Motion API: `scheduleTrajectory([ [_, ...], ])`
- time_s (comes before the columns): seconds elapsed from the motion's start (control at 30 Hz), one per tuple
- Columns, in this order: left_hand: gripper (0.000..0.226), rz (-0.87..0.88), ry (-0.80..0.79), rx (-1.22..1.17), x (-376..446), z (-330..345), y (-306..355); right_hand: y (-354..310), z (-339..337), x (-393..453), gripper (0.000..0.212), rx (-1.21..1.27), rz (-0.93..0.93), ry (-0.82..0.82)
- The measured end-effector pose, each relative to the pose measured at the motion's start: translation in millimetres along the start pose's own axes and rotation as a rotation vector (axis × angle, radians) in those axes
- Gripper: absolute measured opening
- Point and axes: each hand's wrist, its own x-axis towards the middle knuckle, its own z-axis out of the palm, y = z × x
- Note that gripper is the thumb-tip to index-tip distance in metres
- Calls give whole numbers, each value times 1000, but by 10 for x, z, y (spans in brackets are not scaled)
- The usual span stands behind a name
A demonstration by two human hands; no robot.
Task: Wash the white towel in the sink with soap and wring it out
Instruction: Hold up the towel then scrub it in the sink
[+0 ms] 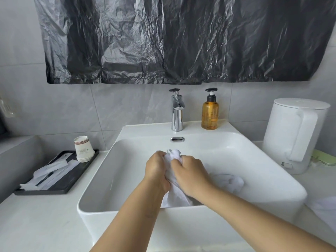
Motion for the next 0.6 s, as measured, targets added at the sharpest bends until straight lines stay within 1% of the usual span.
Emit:
scheduleTrajectory([
  [0.07, 27, 20, 0, -24, -2, 17, 13, -65, -21, -45, 32, -3, -43, 3],
  [0.13, 29, 27, -40, 6, -12, 46, 19, -114, -54, 32, 38, 31, -38, 87],
  [0.2, 30, 10, -116, 83, -55, 62, 11, -63, -95, 237, 40, 96, 35, 155],
  [0.27, 31, -23, -195, 160, -106, 67, -6, 13, -152, 414, 37, 140, 128, 145],
  [0.33, 30, -35, -237, 197, -154, 69, -5, 59, -156, 465, 35, 177, 159, 122],
  [0.4, 32, -17, -207, 155, -135, 60, -2, 43, -134, 357, 38, 250, 126, 117],
  [0.47, 35, 3, -114, 65, -73, 43, 9, -19, -110, 151, 50, 302, 86, 95],
  [0.53, 32, 29, -12, -15, 13, 33, 20, -86, -58, -56, 53, 252, 26, 5],
  [0.57, 32, 35, 11, -29, 40, 26, 24, -111, -29, -117, 52, 221, -6, -19],
  [0.6, 33, 31, 0, -23, 46, 21, 21, -115, -21, -125, 53, 215, -12, -4],
])
